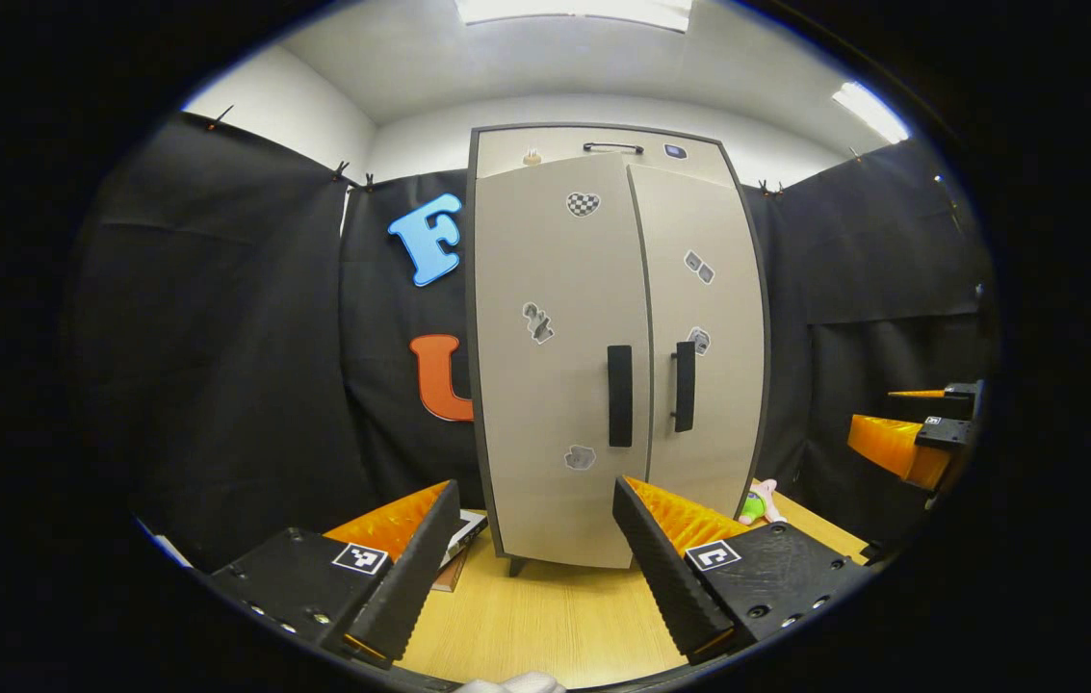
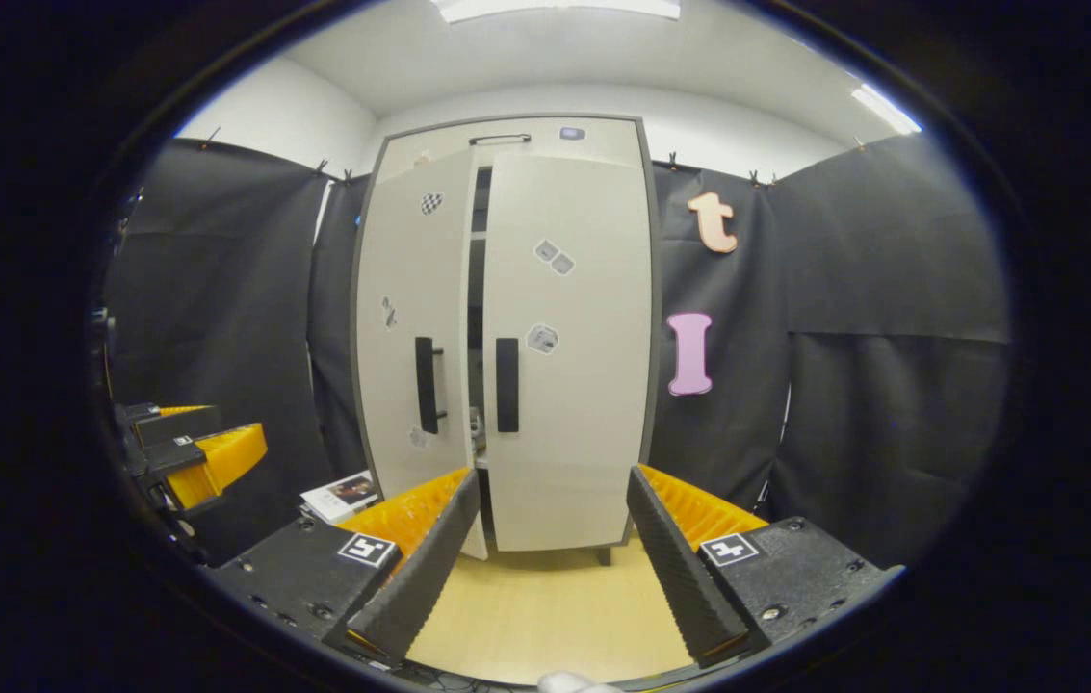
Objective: Grab one shoe with the right hand and put it into the shoe cabinet, grab the other shoe with the left hand and put it into the shoe cabinet; then close the right door with the right hand and the left door with the left hand.
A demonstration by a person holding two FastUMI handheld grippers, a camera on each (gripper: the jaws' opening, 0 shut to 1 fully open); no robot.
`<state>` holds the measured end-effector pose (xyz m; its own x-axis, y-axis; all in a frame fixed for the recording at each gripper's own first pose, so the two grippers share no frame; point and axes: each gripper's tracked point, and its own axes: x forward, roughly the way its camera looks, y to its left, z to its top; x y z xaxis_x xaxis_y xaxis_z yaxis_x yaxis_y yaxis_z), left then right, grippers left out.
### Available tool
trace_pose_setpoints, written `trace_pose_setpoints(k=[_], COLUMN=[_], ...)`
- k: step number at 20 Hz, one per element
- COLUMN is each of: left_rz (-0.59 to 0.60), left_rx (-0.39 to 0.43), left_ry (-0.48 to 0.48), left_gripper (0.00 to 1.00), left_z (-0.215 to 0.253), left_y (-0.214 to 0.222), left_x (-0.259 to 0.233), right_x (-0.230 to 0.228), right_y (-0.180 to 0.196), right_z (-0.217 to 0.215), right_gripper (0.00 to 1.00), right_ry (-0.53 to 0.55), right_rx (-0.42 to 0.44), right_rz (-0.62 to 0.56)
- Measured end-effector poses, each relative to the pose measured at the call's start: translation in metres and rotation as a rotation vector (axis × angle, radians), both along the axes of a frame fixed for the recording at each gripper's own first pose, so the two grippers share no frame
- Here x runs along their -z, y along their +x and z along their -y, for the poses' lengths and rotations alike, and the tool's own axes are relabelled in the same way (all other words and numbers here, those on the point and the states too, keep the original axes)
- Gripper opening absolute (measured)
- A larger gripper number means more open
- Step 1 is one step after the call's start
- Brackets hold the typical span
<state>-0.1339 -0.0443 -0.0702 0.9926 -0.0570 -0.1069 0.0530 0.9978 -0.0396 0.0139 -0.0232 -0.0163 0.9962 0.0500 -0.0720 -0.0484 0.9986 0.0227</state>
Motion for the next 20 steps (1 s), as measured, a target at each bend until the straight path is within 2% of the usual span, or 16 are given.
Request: trace_pose_setpoints(k=[1,2,3,13,14,15,17,18,19,20], left_rz=[-0.003,-0.004,-0.004,0.008,0.01,0.011,0.013,0.015,0.017,0.018], left_rx=[0.0,0.001,0.006,0.002,0.002,0.002,0.003,0.003,0.003,0.001], left_ry=[0.001,0.003,0.002,-0.001,-0.001,-0.002,-0.004,-0.004,-0.003,0.0], left_gripper=[1.0,0.96,1.0,1.0,0.96,1.0,1.0,0.96,1.0,0.96], left_z=[0.0009,0.0009,0.0026,-0.0031,-0.003,-0.0033,-0.0037,-0.0046,-0.0048,-0.0058], left_y=[-0.0012,-0.0023,-0.0015,-0.003,-0.0033,-0.0042,-0.0049,-0.0056,-0.0056,-0.0063], left_x=[-0.0005,0.0,-0.0003,-0.0044,-0.0049,-0.005,-0.0066,-0.0075,-0.0079,-0.0083], right_x=[-0.0002,-0.0001,0.0006,-0.0012,-0.0016,-0.0018,-0.0027,-0.0026,-0.0028,-0.0032], right_y=[-0.0001,0.0001,-0.0001,-0.0016,-0.0019,-0.0018,-0.0025,-0.0033,-0.0041,-0.0044], right_z=[-0.0016,-0.002,-0.0022,0.001,0.0019,0.0015,0.0011,0.0008,0.0001,-0.0004], right_gripper=[1.0,1.0,1.0,1.0,1.0,1.0,1.0,1.0,1.0,1.0], right_ry=[-0.002,-0.003,-0.006,0.002,0.008,0.015,0.021,0.02,0.017,0.013], right_rx=[0.0,-0.002,-0.004,0.007,0.009,0.008,0.011,0.011,0.009,0.009], right_rz=[0.001,0.001,0.0,0.007,0.008,0.01,0.012,0.012,0.014,0.014])
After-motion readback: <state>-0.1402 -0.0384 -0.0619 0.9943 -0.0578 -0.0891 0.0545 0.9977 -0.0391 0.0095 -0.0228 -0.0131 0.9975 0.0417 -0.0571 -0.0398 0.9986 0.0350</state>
